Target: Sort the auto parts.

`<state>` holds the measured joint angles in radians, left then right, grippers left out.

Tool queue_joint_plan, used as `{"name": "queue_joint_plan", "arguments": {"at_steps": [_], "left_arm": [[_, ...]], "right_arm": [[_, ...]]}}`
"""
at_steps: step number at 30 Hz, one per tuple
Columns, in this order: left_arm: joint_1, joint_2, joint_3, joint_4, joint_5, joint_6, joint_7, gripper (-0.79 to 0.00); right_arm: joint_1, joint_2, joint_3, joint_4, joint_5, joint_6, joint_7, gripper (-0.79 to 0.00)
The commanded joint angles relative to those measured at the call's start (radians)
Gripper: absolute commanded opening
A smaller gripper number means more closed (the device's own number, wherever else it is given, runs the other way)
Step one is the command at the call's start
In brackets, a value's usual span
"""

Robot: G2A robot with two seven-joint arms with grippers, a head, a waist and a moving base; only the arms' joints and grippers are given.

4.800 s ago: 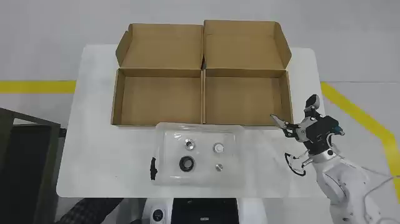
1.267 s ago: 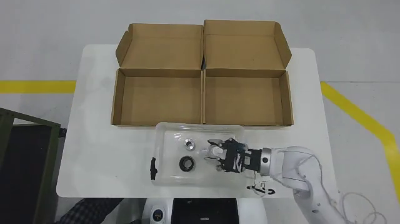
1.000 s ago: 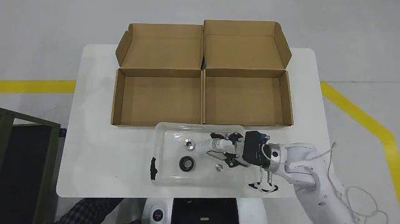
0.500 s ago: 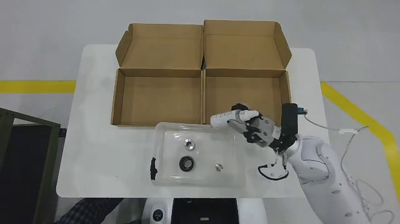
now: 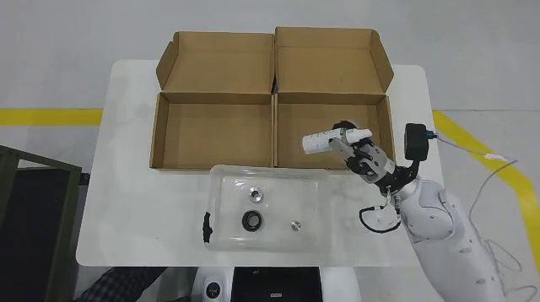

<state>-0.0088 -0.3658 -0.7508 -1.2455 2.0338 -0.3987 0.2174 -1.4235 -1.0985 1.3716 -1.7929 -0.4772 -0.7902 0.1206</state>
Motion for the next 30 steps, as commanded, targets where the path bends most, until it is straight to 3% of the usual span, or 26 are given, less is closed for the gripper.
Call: {"name": "queue_joint_plan", "arguments": {"at_steps": [1, 6, 14, 30], "left_arm": [[0.000, 0.000, 0.000, 0.000, 0.000, 0.000, 0.000, 0.000], [0.000, 0.000, 0.000, 0.000, 0.000, 0.000, 0.000, 0.000], [0.000, 0.000, 0.000, 0.000, 0.000, 0.000, 0.000, 0.000], [0.000, 0.000, 0.000, 0.000, 0.000, 0.000, 0.000, 0.000]], "right_arm": [[0.002, 0.001, 0.012, -0.005, -0.027, 0.022, 0.005, -0.785], [-0.005, -0.001, 0.007, -0.018, -0.039, 0.034, -0.005, -0.785], [0.042, -0.011, -0.045, -0.055, -0.279, 0.168, -0.001, -0.785], [0.208, -0.039, -0.196, 0.051, -0.597, 0.361, 0.063, -0.785]]}}
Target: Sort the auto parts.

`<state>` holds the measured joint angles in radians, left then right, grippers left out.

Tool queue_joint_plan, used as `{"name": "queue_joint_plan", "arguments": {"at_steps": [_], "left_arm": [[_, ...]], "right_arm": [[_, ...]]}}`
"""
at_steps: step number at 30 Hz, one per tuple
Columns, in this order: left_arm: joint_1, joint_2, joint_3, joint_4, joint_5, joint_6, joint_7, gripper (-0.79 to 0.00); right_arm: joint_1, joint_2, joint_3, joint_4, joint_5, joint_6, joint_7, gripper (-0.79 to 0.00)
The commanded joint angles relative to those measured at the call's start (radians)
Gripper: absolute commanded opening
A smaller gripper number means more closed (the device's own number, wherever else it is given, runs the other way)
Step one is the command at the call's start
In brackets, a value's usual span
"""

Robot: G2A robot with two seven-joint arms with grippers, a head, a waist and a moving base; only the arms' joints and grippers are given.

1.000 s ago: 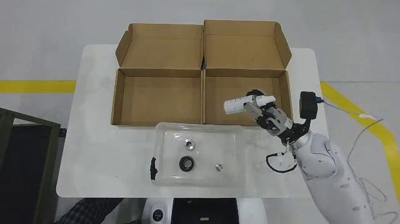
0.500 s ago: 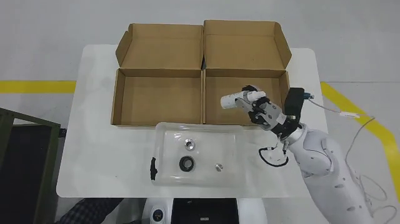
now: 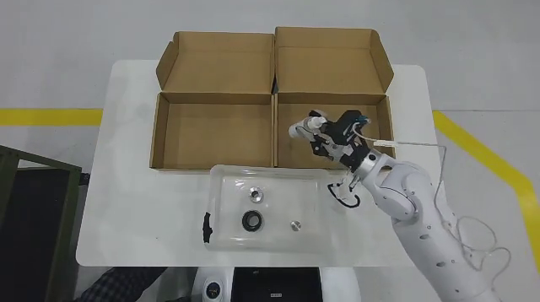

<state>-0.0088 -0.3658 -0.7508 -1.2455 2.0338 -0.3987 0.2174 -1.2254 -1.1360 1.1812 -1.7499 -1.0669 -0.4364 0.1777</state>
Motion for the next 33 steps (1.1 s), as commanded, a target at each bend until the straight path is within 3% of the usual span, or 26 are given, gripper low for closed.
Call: {"name": "queue_joint_plan", "arguments": {"at_steps": [1, 24, 25, 33], "left_arm": [[0.000, 0.000, 0.000, 0.000, 0.000, 0.000, 0.000, 0.000], [0.000, 0.000, 0.000, 0.000, 0.000, 0.000, 0.000, 0.000], [0.000, 0.000, 0.000, 0.000, 0.000, 0.000, 0.000, 0.000], [0.000, 0.000, 0.000, 0.000, 0.000, 0.000, 0.000, 0.000]], "right_arm": [[0.022, -0.003, -0.013, 0.019, -0.011, 0.010, 0.013, -0.785], [0.236, -0.055, -0.166, 0.230, -0.083, 0.097, 0.103, -0.785], [0.242, -0.057, -0.172, 0.234, -0.093, 0.101, 0.106, -0.699], [0.267, -0.072, -0.209, 0.257, -0.146, 0.131, 0.117, -0.397]]}}
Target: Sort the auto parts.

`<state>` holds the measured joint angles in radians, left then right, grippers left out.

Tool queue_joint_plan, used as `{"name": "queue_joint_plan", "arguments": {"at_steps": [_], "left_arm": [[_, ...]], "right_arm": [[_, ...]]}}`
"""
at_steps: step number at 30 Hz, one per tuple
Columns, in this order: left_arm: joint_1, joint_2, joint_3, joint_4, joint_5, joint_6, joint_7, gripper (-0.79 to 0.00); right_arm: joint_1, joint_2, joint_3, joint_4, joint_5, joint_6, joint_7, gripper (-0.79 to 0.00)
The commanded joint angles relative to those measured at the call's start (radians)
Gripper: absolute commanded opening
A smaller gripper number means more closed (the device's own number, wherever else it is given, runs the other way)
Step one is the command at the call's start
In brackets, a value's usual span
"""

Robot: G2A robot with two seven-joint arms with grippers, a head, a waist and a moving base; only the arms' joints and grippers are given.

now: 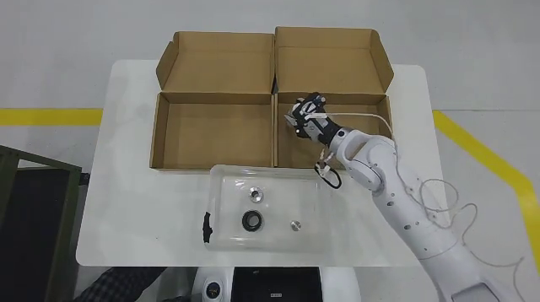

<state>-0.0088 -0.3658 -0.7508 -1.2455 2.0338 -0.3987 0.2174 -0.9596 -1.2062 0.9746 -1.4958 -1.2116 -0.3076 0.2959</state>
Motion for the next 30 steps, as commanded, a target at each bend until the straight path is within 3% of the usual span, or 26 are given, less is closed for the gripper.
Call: {"name": "queue_joint_plan", "arguments": {"at_steps": [1, 2, 3, 10, 20, 30], "left_arm": [[0.000, 0.000, 0.000, 0.000, 0.000, 0.000, 0.000, 0.000], [0.000, 0.000, 0.000, 0.000, 0.000, 0.000, 0.000, 0.000], [0.000, 0.000, 0.000, 0.000, 0.000, 0.000, 0.000, 0.000], [0.000, 0.000, 0.000, 0.000, 0.000, 0.000, 0.000, 0.000], [0.000, 0.000, 0.000, 0.000, 0.000, 0.000, 0.000, 0.000], [0.000, 0.000, 0.000, 0.000, 0.000, 0.000, 0.000, 0.000]], "right_arm": [[0.002, -0.003, -0.005, 0.007, -0.002, 0.002, -0.002, -0.265], [0.004, -0.004, -0.006, 0.010, -0.001, 0.002, -0.002, -0.068], [0.004, -0.005, -0.007, 0.012, -0.001, 0.002, -0.003, 0.000], [-0.011, -0.002, 0.023, -0.033, -0.001, -0.020, 0.016, 0.000], [-0.128, 0.030, 0.156, -0.268, 0.056, -0.091, 0.113, 0.000], [-0.255, 0.070, 0.260, -0.494, 0.040, -0.319, 0.273, 0.000]]}}
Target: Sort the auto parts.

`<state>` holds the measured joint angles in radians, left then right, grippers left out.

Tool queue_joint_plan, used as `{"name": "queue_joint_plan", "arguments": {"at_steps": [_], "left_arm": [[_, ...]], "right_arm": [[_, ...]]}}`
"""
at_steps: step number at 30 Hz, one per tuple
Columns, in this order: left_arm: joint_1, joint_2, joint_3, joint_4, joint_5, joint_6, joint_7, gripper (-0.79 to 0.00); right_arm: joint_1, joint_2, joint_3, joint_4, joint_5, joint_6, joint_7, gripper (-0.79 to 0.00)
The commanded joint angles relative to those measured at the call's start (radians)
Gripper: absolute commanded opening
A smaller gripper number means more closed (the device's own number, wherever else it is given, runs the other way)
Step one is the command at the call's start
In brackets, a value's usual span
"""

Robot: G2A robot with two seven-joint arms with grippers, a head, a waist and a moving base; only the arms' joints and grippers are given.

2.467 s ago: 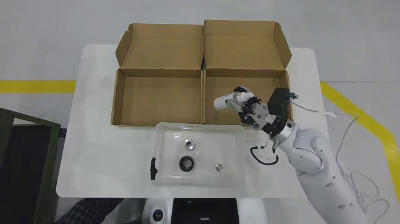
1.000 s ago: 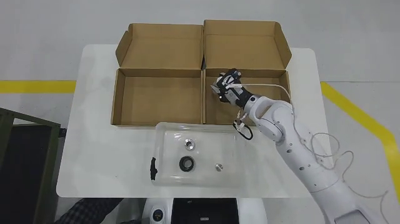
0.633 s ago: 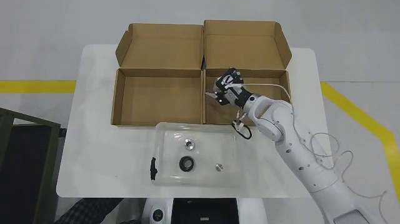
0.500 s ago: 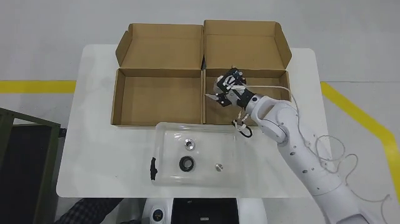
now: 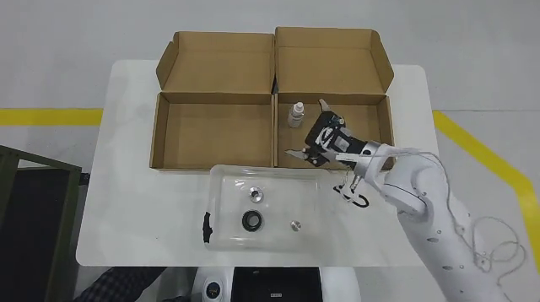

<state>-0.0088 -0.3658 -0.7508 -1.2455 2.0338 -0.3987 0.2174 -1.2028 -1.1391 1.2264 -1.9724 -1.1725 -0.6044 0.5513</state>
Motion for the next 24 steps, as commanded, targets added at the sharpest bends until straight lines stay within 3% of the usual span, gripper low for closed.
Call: {"name": "queue_joint_plan", "arguments": {"at_steps": [1, 13, 24], "left_arm": [[0.000, 0.000, 0.000, 0.000, 0.000, 0.000, 0.000, 0.000], [0.000, 0.000, 0.000, 0.000, 0.000, 0.000, 0.000, 0.000], [0.000, 0.000, 0.000, 0.000, 0.000, 0.000, 0.000, 0.000]], "right_arm": [[-0.027, 0.008, 0.014, -0.037, -0.001, -0.049, 0.039, 0.000], [-0.188, 0.044, 0.061, -0.185, -0.017, -0.219, 0.162, 0.000], [-0.265, 0.064, 0.029, -0.224, -0.066, -0.265, 0.218, 0.000]]}}
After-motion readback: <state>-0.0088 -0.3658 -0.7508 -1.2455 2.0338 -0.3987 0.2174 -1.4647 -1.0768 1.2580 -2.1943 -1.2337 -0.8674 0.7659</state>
